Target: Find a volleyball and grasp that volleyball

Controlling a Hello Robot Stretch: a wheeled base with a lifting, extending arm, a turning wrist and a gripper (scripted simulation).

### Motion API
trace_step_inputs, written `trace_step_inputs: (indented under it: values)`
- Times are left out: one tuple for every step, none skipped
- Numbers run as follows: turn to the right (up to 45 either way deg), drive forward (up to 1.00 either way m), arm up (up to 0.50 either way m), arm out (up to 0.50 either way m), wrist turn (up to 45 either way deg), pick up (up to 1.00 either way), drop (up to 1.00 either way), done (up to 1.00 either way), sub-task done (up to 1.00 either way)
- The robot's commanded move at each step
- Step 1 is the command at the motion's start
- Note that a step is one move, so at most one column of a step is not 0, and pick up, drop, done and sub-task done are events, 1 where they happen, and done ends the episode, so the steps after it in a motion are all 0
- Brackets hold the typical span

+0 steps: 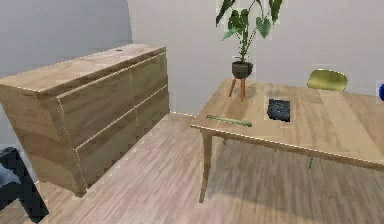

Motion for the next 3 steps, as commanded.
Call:
trace_step_inputs:
  values:
    - [0.0, 0.00, 0.00, 0.00, 45.0, 0.00, 0.00, 0.00, 0.00]
    - [0.0, 0.00, 0.00, 0.00, 24.0, 0.00, 0.00, 0.00, 0.00]
    - [0.0, 0.00, -0.30, 0.00, 0.0, 0.00, 0.00, 0.00, 0.00]
